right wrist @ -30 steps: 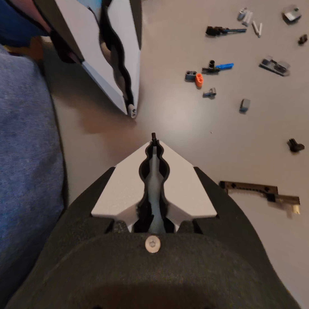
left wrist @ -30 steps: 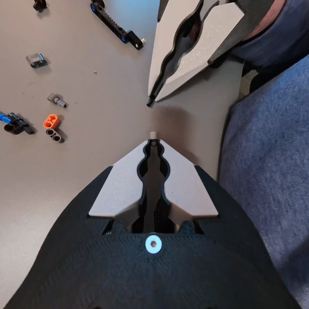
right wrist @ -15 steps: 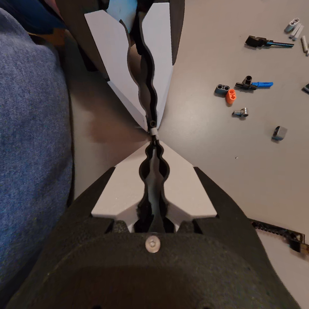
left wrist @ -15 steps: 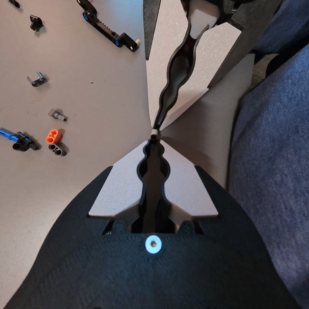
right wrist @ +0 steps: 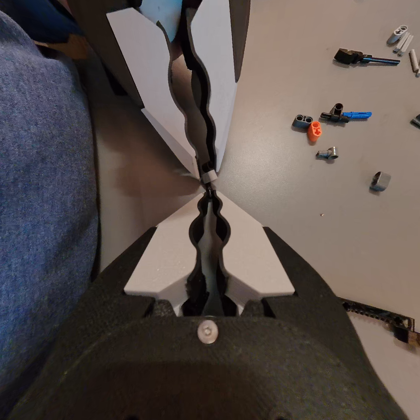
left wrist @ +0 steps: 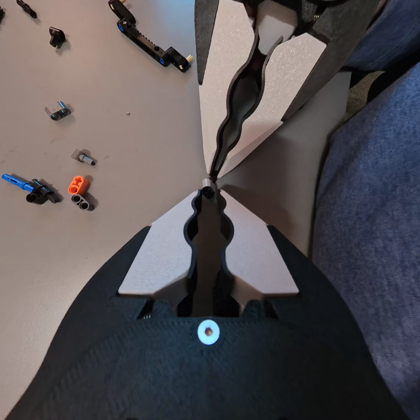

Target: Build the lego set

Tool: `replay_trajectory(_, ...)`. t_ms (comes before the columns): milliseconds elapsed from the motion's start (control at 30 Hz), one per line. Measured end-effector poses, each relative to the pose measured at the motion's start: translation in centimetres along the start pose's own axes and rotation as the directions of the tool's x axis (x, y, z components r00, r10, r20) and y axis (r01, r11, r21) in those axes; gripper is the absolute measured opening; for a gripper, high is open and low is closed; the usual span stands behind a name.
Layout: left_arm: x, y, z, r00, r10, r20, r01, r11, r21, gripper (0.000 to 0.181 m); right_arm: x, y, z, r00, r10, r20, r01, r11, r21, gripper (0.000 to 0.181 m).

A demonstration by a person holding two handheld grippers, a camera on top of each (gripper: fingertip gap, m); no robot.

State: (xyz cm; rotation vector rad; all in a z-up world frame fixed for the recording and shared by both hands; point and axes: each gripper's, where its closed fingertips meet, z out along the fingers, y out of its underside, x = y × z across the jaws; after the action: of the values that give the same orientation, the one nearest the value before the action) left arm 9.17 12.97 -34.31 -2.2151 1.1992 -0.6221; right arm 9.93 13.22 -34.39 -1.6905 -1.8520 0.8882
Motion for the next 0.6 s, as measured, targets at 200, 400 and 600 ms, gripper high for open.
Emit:
replay_trajectory(200,0.24,-0.27,0.48,1.000,-0.011,-0.012,0.011,1.000,0.010,0.011,-0.06,0.01,0.01,1.000,-0.005,0.001,0.005,1.000,0.000,0.000)
replay_trajectory(400,0.43,-0.28,0.60,1.000,-0.014,-0.005,0.014,1.000,0.002,0.006,-0.16,0.01,0.02,1.000,-0.011,0.005,0.011,1.000,0.000,0.000)
replay_trajectory(600,0.42,-0.18,0.45,1.000,-0.023,0.003,0.023,0.999,0.025,0.006,-0.20,0.02,0.02,1.000,-0.011,0.007,0.011,1.000,0.001,0.000)
